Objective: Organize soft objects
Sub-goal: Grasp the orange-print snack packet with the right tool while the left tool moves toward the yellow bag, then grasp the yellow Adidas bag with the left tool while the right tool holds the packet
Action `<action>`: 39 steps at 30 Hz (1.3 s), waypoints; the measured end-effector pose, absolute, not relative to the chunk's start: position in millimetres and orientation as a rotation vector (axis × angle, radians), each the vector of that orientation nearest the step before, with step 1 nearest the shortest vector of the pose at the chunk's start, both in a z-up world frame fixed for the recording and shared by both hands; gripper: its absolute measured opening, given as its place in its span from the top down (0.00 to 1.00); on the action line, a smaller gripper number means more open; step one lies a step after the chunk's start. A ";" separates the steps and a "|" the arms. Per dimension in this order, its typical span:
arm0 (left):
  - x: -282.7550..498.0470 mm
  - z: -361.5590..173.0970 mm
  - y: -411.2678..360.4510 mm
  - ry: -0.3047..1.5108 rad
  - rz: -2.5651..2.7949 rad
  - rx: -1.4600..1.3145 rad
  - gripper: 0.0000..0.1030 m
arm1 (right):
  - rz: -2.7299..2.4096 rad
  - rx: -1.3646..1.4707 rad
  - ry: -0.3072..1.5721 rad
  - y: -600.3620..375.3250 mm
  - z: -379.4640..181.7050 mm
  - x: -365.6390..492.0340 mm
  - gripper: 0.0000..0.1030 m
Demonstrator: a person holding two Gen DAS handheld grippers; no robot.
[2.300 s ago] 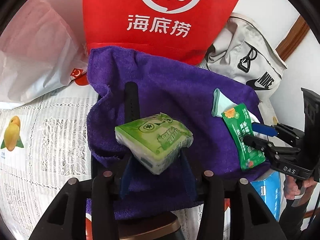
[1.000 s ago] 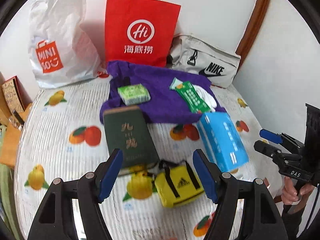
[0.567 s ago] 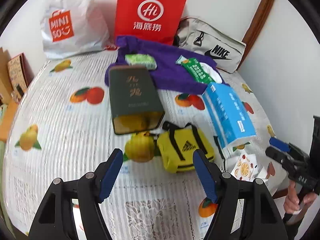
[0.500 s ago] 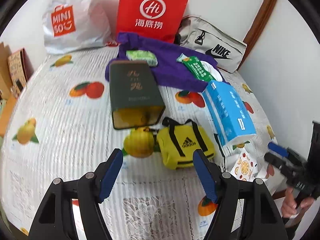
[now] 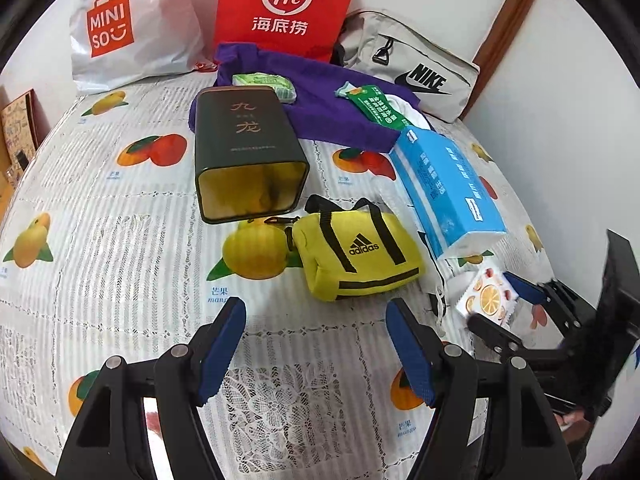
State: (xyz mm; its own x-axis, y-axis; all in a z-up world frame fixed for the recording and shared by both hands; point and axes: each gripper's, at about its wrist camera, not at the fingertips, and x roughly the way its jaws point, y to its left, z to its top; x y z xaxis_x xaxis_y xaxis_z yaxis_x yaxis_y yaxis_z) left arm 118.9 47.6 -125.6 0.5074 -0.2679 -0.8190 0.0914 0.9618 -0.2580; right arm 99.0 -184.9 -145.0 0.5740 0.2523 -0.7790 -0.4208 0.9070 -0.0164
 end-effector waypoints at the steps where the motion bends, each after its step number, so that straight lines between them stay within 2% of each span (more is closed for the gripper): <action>1: 118.3 -125.2 47.4 1.014 -0.221 -0.185 0.31 | 0.396 -0.217 0.864 -184.1 -145.9 99.1 0.34; 2: 118.3 -125.0 47.5 1.012 -0.221 -0.181 0.31 | 0.395 -0.226 0.843 -183.5 -145.1 98.1 0.45; 6: 120.6 -128.7 48.2 1.020 -0.219 -0.179 0.31 | 0.428 -0.183 0.834 -187.1 -140.8 100.8 0.53; 7: 121.6 -130.0 48.5 1.024 -0.218 -0.182 0.31 | 0.435 -0.171 0.831 -187.5 -139.1 101.5 0.65; 8: 122.5 -132.0 48.9 1.028 -0.220 -0.186 0.31 | 0.446 -0.160 0.830 -188.6 -137.4 101.7 0.88; 15: 126.2 -141.9 51.1 1.049 -0.227 -0.201 0.31 | 0.472 -0.113 0.861 -192.8 -142.0 106.2 0.88; 17: 126.7 -143.5 52.9 1.053 -0.225 -0.210 0.31 | 0.486 -0.070 0.859 -197.5 -140.7 104.0 0.95; 19: 127.4 -144.6 53.9 1.057 -0.224 -0.216 0.31 | 0.503 -0.030 0.849 -201.3 -136.2 100.2 0.98; 34: 156.1 -152.1 38.3 1.017 -0.248 -0.278 0.32 | 0.514 0.100 0.782 -223.5 -97.6 83.1 0.98; 37: 165.2 -161.1 40.3 1.012 -0.230 -0.302 0.48 | 0.497 0.084 0.774 -226.7 -96.1 80.3 0.98; 39: 170.8 -168.6 40.2 1.033 -0.252 -0.328 0.71 | 0.493 0.086 0.779 -229.6 -98.1 80.2 0.98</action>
